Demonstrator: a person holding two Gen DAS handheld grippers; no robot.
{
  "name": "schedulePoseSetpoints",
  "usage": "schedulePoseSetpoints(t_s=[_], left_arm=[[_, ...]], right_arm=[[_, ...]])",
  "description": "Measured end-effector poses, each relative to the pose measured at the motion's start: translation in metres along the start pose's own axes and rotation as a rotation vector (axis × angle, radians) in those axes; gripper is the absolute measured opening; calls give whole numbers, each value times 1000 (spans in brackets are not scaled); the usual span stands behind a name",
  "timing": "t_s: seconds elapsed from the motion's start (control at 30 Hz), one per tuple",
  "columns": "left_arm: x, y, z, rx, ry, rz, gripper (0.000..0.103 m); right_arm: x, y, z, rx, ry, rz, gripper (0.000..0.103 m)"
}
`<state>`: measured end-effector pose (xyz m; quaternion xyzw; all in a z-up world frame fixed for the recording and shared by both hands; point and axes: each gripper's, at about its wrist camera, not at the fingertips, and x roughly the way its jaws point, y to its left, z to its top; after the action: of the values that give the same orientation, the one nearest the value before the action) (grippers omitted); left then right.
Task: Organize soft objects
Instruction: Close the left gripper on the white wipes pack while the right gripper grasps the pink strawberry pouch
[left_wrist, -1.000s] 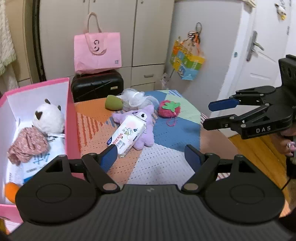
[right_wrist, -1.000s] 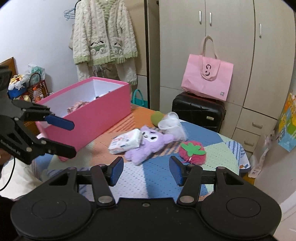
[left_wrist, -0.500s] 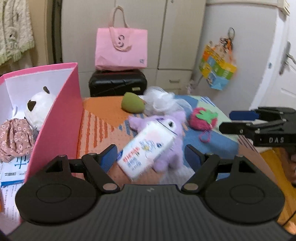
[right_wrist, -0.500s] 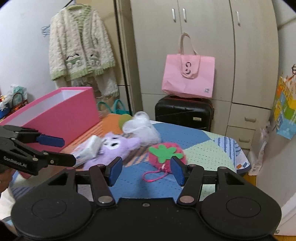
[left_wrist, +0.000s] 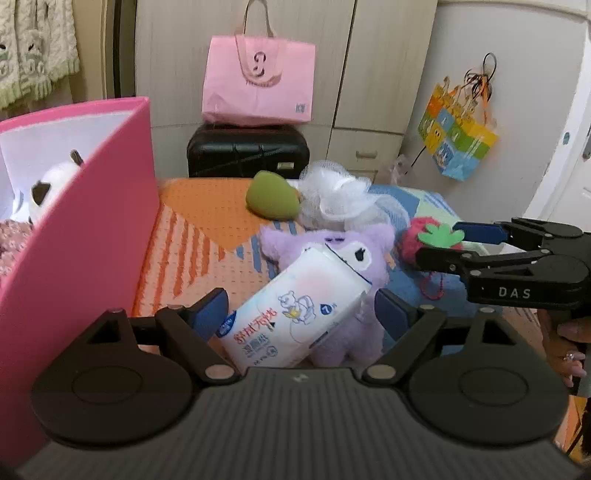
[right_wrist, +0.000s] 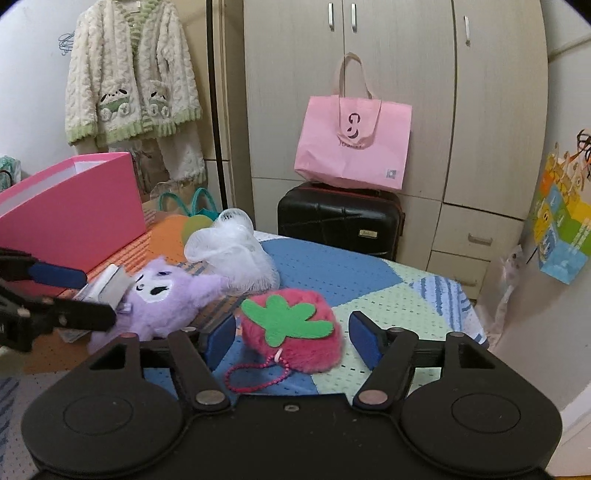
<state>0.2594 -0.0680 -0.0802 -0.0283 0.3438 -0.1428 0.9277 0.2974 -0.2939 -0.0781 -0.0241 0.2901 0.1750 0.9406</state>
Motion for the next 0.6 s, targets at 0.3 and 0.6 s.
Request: schedulePoseSetpoints(t_s=[0.3,0.6], left_arm=[[11,0,-1,-19,13,22,93],[3,-2,-6,-41,-24,1,67]], right_arm=[[19,2,-1,19,27,20,81],[20,-5,-6,51,47,40,54]])
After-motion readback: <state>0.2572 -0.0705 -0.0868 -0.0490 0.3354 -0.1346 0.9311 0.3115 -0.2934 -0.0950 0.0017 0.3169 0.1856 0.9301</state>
